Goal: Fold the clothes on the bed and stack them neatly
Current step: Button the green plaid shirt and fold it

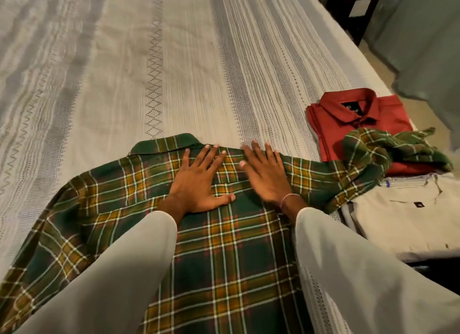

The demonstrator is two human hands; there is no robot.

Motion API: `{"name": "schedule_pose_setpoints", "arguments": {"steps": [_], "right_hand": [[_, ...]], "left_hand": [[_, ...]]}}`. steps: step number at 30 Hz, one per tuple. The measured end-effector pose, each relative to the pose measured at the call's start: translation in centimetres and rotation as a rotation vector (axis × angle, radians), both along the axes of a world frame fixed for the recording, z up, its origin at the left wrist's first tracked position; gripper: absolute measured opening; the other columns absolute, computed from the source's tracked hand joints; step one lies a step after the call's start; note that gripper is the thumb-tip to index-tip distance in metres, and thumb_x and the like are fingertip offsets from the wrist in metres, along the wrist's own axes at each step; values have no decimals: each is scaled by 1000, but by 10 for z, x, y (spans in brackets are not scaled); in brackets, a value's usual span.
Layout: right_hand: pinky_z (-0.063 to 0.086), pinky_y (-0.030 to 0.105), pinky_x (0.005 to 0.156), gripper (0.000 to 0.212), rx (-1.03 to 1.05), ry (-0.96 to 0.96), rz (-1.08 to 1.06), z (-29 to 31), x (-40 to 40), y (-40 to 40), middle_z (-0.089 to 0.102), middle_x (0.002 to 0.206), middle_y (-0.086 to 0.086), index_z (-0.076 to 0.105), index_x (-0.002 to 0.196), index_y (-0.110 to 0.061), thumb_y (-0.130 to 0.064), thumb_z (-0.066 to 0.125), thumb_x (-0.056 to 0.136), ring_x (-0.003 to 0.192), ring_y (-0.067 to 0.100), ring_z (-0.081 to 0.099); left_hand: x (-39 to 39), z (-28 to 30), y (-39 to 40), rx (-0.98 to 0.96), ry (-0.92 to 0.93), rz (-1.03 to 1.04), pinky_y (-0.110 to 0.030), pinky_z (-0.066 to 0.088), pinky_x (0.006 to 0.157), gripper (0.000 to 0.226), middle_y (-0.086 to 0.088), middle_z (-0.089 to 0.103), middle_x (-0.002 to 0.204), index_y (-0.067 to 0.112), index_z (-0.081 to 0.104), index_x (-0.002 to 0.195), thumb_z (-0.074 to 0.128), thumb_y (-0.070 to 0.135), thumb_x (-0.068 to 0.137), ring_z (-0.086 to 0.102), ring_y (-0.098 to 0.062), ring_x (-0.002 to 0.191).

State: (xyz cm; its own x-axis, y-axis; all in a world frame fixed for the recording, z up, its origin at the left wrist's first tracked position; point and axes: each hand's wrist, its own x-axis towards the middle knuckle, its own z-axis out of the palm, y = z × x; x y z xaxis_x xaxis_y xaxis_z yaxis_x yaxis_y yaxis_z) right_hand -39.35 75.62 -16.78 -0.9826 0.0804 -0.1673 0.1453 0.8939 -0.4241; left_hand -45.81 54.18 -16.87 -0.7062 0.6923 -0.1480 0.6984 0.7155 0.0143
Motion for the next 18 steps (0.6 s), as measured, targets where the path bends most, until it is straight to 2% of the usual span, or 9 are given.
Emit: {"name": "schedule_pose_setpoints", "arguments": {"steps": [2,4,6,8,9,11,13,15,18], "right_hand": [[-6,45,126,59,17,58,3,1,2,8,9,169,-5,11,161,-31,-51,12,106,156,25,0],[-6,54,124,66,284,64,31,1,4,13,15,169,0,16,161,-28,-51,2,101,155,33,9],[-8,58,121,65,372,35,-73,7,8,16,21,167,8,25,160,-24,-49,7,102,154,38,14],[4,57,122,54,332,109,-195,17,25,21,34,160,16,40,152,-15,-41,29,106,150,38,25],[17,55,121,48,313,165,-237,22,40,22,42,154,17,47,145,-12,-37,41,104,144,38,35],[45,47,100,39,295,253,-347,33,77,24,57,130,16,55,125,-11,-36,61,95,119,34,54],[49,42,82,41,258,227,-541,44,110,23,58,111,13,54,112,-13,-40,72,87,99,30,56],[50,43,80,50,108,98,-770,51,132,23,59,112,13,50,113,-13,-46,75,85,100,35,60],[51,43,80,62,-71,-90,-1029,49,145,25,64,115,18,55,117,-6,-54,74,83,105,42,63]], "left_hand": [[-1,2,0,-17,-11,0,-63,-6,120,121,-1,-17,168,25,-11,160,16,101,70,-15,-22,155],[-1,2,-1,-42,-26,3,-63,-6,120,125,-1,-19,167,25,-13,160,15,103,67,-16,-22,154],[-1,4,-1,-63,-43,8,-62,-6,120,122,0,-19,167,26,-14,159,11,103,68,-16,-21,154],[1,8,4,-62,-56,55,-61,-7,121,112,-1,-16,168,24,-11,160,6,96,76,-13,-21,155],[6,10,10,-53,-42,87,-60,-6,122,104,-3,-12,168,22,-8,161,4,90,83,-10,-23,155],[26,18,29,23,18,109,-55,1,124,89,-10,1,169,16,2,161,6,74,95,0,-28,156],[54,26,57,148,-22,55,-49,7,126,78,-13,14,167,14,11,160,16,65,100,11,-30,154],[76,27,83,161,-105,5,-46,8,127,77,-11,16,167,16,15,160,21,65,101,11,-30,154],[87,15,103,90,-101,28,-56,3,124,91,-9,4,169,18,10,161,19,76,92,-4,-30,155]]}}
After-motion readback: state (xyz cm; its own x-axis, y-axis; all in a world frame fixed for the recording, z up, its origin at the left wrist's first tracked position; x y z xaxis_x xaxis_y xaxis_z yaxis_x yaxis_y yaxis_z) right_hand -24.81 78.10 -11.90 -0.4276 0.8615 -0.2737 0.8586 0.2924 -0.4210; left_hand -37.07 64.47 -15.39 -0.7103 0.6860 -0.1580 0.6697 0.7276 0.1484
